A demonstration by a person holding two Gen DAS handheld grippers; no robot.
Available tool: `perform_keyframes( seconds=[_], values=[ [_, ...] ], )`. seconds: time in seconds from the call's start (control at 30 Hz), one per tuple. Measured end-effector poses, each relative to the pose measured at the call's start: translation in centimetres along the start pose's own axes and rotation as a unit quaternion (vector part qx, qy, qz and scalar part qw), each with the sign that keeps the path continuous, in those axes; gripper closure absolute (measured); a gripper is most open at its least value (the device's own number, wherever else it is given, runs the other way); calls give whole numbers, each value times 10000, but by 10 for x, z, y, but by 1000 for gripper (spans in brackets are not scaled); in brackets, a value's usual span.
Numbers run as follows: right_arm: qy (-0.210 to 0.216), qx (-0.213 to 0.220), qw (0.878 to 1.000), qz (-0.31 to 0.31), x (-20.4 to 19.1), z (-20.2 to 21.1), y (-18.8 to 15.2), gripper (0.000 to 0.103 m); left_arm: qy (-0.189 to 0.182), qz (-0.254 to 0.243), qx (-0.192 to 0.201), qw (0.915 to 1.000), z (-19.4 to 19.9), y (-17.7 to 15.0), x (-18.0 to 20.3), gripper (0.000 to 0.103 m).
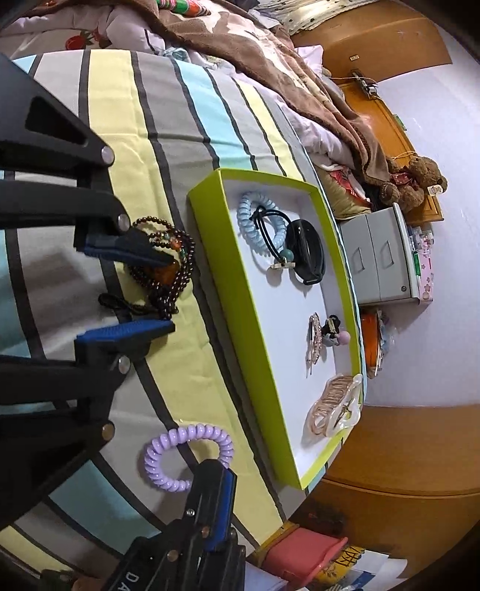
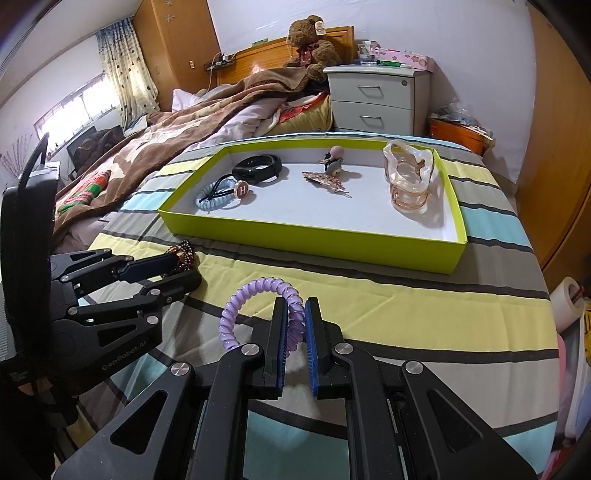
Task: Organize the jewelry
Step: 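Grasp the brown bead bracelet with the left tool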
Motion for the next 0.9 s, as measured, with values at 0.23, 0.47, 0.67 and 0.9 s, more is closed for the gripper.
perform_keyframes(
  seconds=[0.23, 0.47, 0.67, 0.9],
  values=[
    [-1, 5, 10000, 0, 0, 0, 0, 94, -266, 326, 115, 9990, 6, -3, -9, 84],
    [0, 42, 10000, 10, -1, 4, 0, 94, -321, 463, 199, 9982, 13, -2, -13, 86],
    [-22, 96, 9999, 27, -4, 9, 2, 93, -332, 558, 314, 9974, 22, 0, -16, 86],
    [-56, 207, 9997, 83, -10, 20, 6, 94, -360, 617, 472, 9963, 37, 3, -18, 86]
  ],
)
Point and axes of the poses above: each gripper's, at about its wrist camera, not at the fingertips, and z roughly against the way its jaws point, x to its right, y to its top, the point moved 1 cm from there along -z, roughly the way its jaws point, and after that the axes turned 5 degrees about z, right-handed, at the moved point
